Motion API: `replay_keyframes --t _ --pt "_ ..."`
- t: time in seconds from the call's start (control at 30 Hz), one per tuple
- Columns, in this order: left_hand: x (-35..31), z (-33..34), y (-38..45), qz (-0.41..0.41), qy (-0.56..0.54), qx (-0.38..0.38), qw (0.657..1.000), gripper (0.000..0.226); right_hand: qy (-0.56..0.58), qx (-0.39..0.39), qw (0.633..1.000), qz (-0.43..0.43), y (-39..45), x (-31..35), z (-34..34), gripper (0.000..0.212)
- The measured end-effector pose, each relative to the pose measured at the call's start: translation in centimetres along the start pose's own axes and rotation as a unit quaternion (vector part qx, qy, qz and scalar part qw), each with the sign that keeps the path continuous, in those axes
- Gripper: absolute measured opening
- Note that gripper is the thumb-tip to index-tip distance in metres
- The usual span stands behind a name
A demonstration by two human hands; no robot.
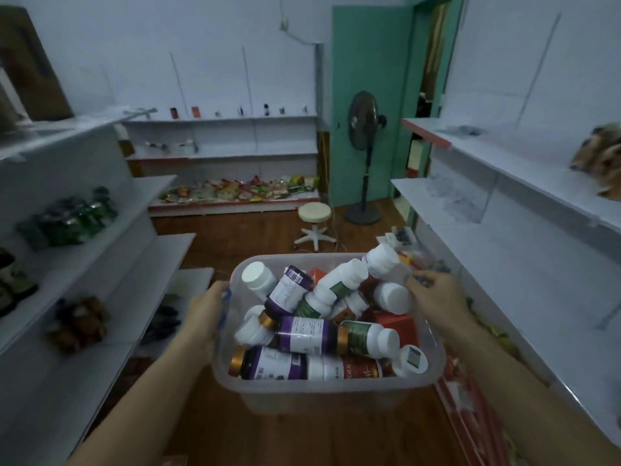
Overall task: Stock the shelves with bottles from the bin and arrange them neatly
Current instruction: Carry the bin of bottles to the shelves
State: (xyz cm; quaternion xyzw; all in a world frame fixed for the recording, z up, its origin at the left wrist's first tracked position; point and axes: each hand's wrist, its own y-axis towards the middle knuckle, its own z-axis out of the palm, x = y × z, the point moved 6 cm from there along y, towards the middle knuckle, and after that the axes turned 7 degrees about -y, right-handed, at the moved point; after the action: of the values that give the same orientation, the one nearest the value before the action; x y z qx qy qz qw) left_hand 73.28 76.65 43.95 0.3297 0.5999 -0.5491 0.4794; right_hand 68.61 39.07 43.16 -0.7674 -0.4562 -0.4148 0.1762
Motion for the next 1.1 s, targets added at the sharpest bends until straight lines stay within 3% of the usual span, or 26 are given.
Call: replay_keyframes --t 0.27,0.37,0.5,0.8,1.1 --pt "-5.4 6.4 15.5 0.048 0.072 -0.055 0.995 0.021 -0.003 0.048 0.997 -0.065 20.8 5.3 6.9 0.018" --pt "-7.6 6.9 21.0 0.062 0.094 -0.111 0.988 0.021 -0.002 0.071 0.993 -0.090 27.2 8.3 10.3 0.021" --pt "-10.0 7.0 28.4 0.071 0.064 -0.149 0.984 0.051 0.017 0.094 0.990 -0.107 34.3 10.7 16.8 0.016" --pt "-16.5 6.1 50.9 0.161 0.117 -0.125 0.972 0.049 0.023 0.125 0.987 -0.098 50.5 17.6 34.4 0.023" --pt "-27.0 8.9 72.8 0.200 0.110 -0.102 0.968 0.048 0.040 0.079 0.994 -0.069 67.1 25.3 44.4 0.025"
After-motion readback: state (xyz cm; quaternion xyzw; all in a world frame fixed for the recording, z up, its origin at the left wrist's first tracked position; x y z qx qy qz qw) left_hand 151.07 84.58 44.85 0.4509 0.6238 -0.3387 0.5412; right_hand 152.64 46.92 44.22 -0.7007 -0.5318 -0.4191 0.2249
